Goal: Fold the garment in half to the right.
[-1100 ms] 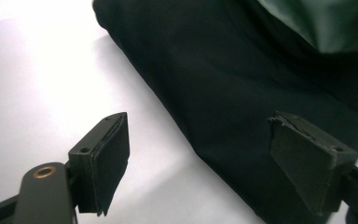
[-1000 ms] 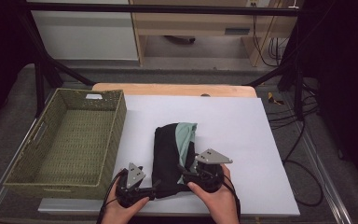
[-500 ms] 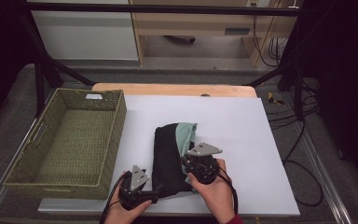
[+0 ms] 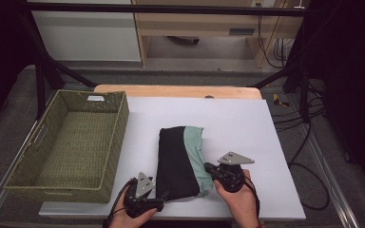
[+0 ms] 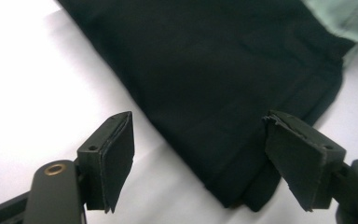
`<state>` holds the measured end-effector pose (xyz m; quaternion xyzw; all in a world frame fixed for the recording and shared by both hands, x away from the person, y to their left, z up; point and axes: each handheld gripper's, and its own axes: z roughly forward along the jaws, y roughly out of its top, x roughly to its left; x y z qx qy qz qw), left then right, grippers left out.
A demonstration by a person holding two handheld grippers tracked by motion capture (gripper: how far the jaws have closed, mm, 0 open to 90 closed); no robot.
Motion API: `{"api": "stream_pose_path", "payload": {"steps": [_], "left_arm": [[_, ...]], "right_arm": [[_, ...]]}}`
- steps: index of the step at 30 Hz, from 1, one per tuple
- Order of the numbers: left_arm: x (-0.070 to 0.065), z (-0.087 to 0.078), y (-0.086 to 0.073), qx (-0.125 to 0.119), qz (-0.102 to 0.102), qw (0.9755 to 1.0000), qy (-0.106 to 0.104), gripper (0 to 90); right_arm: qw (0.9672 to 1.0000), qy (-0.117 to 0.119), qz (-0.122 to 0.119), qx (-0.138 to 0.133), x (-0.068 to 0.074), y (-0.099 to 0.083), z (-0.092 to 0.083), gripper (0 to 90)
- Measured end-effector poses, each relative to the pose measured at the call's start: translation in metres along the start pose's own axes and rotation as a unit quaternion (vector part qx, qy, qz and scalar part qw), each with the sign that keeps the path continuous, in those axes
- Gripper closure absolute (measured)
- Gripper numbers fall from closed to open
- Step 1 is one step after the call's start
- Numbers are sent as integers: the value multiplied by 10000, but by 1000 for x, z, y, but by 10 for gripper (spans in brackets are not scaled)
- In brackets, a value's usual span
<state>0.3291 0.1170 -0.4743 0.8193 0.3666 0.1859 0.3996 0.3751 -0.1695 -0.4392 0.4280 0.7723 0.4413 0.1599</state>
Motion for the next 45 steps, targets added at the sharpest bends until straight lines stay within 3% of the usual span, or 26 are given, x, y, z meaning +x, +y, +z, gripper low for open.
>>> {"api": "stream_pose_path", "payload": {"steps": [4,9,13,19,22,24,28,30,34,40,45], "left_arm": [[-5,2,0,32,65,9999,-83,258],[-7,2,-1,107,131,9998,-140,258],[-4,4,-3,237,105,9996,-143,271],[-3,4,-4,333,165,9992,-151,381],[-2,3,-6,361,98,9988,-305,459],[-1,2,-6,336,126,9985,-403,570],[5,0,-8,288,85,9983,-497,701],[7,0,-8,282,120,9984,-465,769],[8,-2,-9,301,179,9986,-403,808],[11,-7,-8,307,264,9989,-235,815],[18,-12,-10,305,162,9993,-131,815]], "right_arm": [[10000,71,8,8,0,-8,7,877],[9997,37,220,141,-4,-18,11,878],[9997,48,153,172,-2,-19,11,878],[9995,89,43,292,4,-22,14,879],[9995,-13,80,304,5,-22,14,877],[9994,-50,20,332,5,-23,17,874],[9996,-18,76,259,4,-23,16,810],[9998,17,78,201,5,-23,13,775],[9998,33,36,177,7,-23,9,702],[9998,81,-169,122,19,-28,-1,627],[9992,141,-304,200,23,-34,-4,584]]}}
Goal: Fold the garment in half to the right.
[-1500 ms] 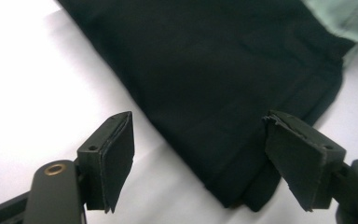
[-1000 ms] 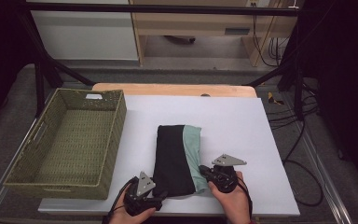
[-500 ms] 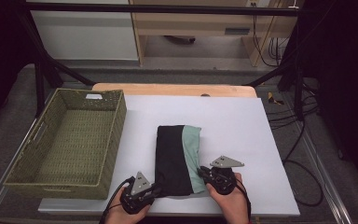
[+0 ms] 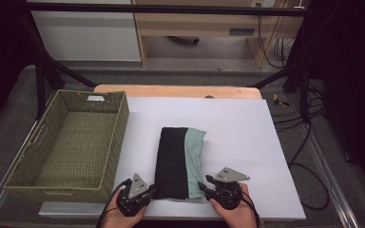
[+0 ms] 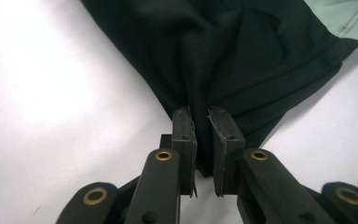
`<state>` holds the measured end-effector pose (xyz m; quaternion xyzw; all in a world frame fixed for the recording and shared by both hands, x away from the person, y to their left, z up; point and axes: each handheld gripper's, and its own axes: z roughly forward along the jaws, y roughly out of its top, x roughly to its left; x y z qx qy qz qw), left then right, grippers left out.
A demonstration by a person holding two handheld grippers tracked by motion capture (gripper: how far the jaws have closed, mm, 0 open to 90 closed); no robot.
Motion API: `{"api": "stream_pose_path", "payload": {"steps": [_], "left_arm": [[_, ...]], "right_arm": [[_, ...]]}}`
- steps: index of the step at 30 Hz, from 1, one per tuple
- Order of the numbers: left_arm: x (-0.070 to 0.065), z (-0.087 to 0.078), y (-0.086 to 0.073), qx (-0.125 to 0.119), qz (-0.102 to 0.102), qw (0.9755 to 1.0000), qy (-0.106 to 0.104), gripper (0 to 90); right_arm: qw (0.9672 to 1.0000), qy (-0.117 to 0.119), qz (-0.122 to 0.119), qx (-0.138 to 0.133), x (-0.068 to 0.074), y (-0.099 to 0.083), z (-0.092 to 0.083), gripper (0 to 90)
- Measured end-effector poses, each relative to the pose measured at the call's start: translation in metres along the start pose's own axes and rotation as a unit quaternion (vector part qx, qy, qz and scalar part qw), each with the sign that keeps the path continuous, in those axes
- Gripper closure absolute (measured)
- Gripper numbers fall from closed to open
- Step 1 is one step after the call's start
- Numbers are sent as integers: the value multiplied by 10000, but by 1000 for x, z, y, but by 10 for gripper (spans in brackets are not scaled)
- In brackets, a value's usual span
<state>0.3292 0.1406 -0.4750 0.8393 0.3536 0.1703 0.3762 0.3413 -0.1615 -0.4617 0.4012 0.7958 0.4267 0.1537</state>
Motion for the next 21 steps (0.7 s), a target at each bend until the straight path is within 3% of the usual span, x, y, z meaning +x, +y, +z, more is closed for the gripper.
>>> {"api": "stream_pose_path", "payload": {"steps": [8,10,12,17,21], "left_arm": [[-2,-3,-3,-85,-22,10000,-14,802],[-2,-4,-1,-194,-102,9998,-6,759],[-3,-6,0,-359,-140,9992,53,684],[-3,-5,2,-528,-298,9980,170,522],[-4,-4,1,-538,-311,9979,163,504]], "right_arm": [[9989,191,-345,244,18,-5,10,534],[9983,179,-483,288,20,-4,12,504],[9983,200,-446,322,20,-5,14,471],[9972,262,-499,501,22,-10,23,337],[9968,240,-444,617,26,-11,30,197]]}}
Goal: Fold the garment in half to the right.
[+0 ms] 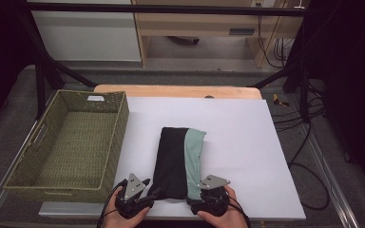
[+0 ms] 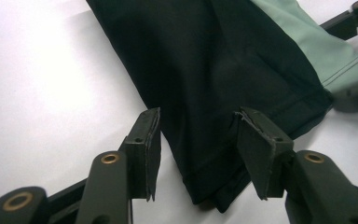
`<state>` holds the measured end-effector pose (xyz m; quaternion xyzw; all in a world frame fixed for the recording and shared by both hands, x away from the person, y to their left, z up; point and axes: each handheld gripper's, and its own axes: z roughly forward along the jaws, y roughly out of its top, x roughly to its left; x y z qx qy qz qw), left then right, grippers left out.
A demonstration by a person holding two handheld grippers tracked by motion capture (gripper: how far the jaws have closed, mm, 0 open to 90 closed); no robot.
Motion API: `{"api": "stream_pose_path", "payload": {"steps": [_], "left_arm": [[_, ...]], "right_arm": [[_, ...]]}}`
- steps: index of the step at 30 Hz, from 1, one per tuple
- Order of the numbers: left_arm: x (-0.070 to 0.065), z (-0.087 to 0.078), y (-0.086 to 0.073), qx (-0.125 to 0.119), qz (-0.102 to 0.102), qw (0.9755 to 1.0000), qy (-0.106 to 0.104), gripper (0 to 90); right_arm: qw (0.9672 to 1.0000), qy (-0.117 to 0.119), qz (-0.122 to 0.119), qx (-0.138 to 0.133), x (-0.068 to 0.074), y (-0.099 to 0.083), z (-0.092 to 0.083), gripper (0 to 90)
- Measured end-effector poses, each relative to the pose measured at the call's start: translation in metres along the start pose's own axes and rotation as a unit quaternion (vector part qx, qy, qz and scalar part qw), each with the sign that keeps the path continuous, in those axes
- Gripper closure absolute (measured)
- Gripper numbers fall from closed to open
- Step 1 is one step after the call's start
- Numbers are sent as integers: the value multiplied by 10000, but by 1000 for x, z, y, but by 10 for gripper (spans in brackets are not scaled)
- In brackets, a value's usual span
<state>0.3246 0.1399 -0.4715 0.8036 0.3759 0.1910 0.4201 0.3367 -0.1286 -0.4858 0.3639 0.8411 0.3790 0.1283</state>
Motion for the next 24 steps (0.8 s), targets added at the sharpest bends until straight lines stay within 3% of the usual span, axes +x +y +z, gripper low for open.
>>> {"api": "stream_pose_path", "payload": {"steps": [4,8,18,21,24], "left_arm": [[2,-1,1,-47,-20,10000,67,494],[5,-3,1,-119,-59,9998,133,490],[7,-2,1,-101,-99,9998,144,487],[6,-2,1,-113,-88,9998,135,486],[6,-3,1,-125,-93,9998,91,485]], "right_arm": [[9998,-81,-202,12,6,2,7,136],[9997,-94,-228,-16,4,5,11,177],[9991,72,-385,-180,2,5,6,641],[9989,125,-388,-251,1,4,6,742],[9986,118,-453,-263,1,4,6,783]]}}
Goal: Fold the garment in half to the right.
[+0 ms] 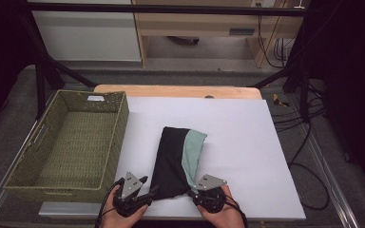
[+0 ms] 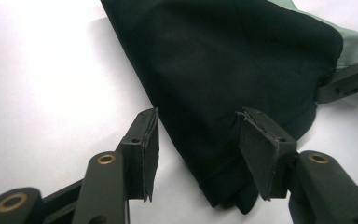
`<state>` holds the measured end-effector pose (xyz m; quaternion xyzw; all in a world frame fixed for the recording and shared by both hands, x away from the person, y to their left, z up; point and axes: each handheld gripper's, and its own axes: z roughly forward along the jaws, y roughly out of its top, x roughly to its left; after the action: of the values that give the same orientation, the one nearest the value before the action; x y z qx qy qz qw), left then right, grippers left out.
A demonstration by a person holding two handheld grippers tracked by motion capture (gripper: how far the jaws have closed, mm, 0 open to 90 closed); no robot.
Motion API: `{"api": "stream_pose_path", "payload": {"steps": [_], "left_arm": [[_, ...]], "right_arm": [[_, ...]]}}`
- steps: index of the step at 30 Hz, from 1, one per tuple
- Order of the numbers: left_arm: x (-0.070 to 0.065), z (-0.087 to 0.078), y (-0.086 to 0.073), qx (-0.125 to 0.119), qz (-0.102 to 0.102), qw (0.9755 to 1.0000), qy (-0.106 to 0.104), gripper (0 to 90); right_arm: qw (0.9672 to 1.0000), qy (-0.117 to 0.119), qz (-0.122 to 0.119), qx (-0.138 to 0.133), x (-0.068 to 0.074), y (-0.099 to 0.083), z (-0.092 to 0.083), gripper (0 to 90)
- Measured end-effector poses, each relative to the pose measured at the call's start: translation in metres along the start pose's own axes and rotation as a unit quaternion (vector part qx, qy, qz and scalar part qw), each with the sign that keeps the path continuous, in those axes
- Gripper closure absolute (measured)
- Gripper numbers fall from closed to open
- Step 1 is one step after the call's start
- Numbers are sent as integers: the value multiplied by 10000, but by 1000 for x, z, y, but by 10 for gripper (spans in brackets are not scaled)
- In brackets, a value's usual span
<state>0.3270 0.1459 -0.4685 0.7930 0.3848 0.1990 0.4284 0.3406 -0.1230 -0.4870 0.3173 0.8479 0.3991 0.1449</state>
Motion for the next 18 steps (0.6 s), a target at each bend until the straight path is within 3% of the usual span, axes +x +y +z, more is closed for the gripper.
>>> {"api": "stream_pose_path", "payload": {"steps": [10,18], "left_arm": [[1,-2,2,-170,-109,9998,4,443],[2,-2,3,-186,-128,9997,5,396]], "right_arm": [[9998,-112,-35,127,-4,-5,-13,798],[9994,-174,-260,141,-3,-7,-15,796]]}}
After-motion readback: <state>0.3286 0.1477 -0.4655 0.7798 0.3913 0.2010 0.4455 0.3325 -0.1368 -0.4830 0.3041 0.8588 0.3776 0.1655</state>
